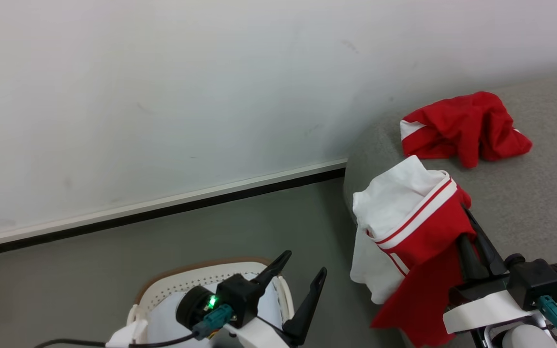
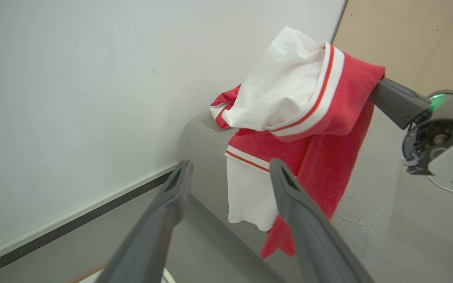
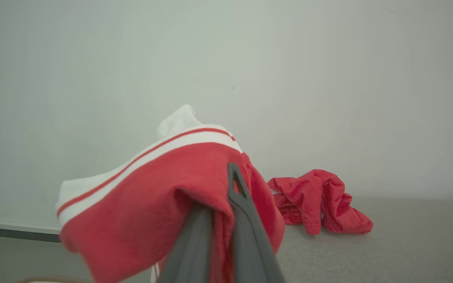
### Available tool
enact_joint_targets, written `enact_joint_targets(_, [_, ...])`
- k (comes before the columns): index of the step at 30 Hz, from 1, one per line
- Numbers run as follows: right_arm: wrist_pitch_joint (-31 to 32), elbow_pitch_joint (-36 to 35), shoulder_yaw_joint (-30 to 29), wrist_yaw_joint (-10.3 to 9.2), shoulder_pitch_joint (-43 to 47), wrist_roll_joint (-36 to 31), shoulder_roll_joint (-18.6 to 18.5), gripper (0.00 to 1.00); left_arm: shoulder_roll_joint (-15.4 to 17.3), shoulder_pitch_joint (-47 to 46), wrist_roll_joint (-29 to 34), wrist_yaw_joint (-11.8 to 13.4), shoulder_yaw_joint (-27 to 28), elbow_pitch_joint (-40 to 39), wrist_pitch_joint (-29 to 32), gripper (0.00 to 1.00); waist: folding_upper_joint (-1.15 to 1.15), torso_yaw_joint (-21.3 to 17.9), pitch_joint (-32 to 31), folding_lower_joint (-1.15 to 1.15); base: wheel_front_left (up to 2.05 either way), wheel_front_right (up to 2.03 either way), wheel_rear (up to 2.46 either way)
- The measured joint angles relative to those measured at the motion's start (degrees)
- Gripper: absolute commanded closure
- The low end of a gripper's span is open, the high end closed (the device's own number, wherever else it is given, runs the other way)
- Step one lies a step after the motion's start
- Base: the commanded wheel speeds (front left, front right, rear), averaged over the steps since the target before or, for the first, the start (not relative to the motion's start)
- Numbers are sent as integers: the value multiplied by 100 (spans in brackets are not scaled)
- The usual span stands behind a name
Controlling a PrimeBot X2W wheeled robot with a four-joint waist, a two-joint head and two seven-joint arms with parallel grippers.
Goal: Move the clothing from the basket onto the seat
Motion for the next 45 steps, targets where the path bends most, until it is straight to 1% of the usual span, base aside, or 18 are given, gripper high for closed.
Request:
enact_joint_targets(5, [0,-27,-11,0,1,-4,0,100,-30,-40,7,-21,0,70,-49,0,0,-250,30,0,0,0,0])
enact_joint_targets(8, [1,-52,-18,0,-4,-3,-1,100,-45,-76,8,-44,-14,101,-60,0,0,-336,48,0,0,0,0])
enact_joint_targets(15, [1,-159,-81,0,-37,11,-1,100,-58,-135,19,-87,-44,123,-94,0,0,-342,180,0,0,0,0])
enact_joint_targets(18, [1,-241,-166,0,-155,57,-2,100,-42,-249,85,-94,-70,92,-76,0,0,-301,346,0,0,0,0])
enact_joint_targets(22, [1,-389,-320,0,-606,-4,-2,100,32,-495,193,-145,-73,24,-3,0,0,-208,715,0,0,0,0])
enact_joint_targets(27, [0,-520,-703,0,-1498,-450,-2,100,67,-898,322,-212,-3,-13,5,0,0,-24,1328,1,0,0,0])
enact_joint_targets(29, [0,-500,-923,1,-1938,-653,-59,100,62,-1019,349,-243,22,-2,-10,0,0,73,1586,1,0,0,0])
enact_joint_targets(34, [1,-170,-1586,1,-3184,-847,-524,100,38,-1206,364,-288,154,73,-159,0,0,366,2136,2,0,0,0])
enact_joint_targets(38, [169,151,-2105,1,-4169,-1054,-1098,100,-1,-1279,363,-286,277,104,-260,0,0,632,2420,2,0,0,0])
enact_joint_targets(42, [566,503,-2601,1,-5065,-1272,-1697,100,-20,-1287,337,-294,354,115,-319,0,0,835,2628,2,0,0,0])
enact_joint_targets(45, [798,844,-3128,1,-5581,-1473,-2141,100,-70,-1283,326,-313,398,116,-387,0,0,972,2710,1,0,0,0])
